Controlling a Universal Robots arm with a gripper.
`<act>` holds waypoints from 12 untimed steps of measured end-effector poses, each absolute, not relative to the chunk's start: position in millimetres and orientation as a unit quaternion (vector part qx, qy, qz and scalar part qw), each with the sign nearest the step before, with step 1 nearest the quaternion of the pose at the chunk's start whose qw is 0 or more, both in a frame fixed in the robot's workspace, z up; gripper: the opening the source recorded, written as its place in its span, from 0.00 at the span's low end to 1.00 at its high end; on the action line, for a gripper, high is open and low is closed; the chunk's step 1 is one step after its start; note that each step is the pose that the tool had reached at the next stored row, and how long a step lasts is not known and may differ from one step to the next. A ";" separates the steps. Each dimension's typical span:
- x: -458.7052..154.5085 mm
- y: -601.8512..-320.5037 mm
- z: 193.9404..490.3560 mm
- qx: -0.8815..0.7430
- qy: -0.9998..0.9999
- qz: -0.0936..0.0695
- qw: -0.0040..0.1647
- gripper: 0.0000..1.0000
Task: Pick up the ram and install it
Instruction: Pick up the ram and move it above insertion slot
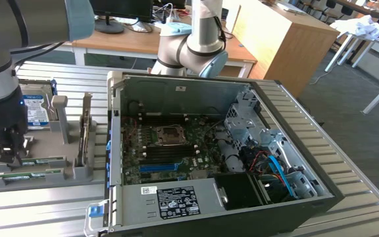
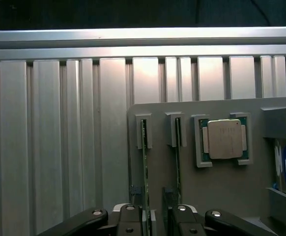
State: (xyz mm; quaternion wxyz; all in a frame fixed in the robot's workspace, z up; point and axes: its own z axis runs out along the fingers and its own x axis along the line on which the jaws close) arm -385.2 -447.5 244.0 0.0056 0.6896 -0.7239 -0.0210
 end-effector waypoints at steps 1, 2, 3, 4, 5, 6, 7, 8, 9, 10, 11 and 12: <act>-385.2 -448.7 244.1 0.690 -0.724 -0.021 0.006 0.30; -385.3 -449.9 244.0 0.690 -0.724 -0.021 0.006 0.30; -385.3 -451.0 243.9 0.690 -0.724 -0.021 0.006 0.30; -385.4 -452.1 243.9 0.690 -0.724 -0.021 0.006 0.30; -385.4 -453.2 243.8 0.690 -0.724 -0.021 0.006 0.30; -385.5 -454.4 243.8 0.690 -0.724 -0.021 0.006 0.30; -385.5 -455.2 243.7 0.690 -0.724 -0.021 0.006 0.30; -385.6 -455.4 243.7 0.690 -0.724 -0.021 0.006 0.30; -385.6 -455.3 243.7 0.690 -0.724 -0.021 0.006 0.30; -385.6 -455.3 243.7 0.690 -0.724 -0.021 0.006 0.30; -385.6 -455.3 243.7 0.690 -0.724 -0.021 0.006 0.30; -385.6 -455.4 243.5 0.690 -0.724 -0.021 0.006 0.30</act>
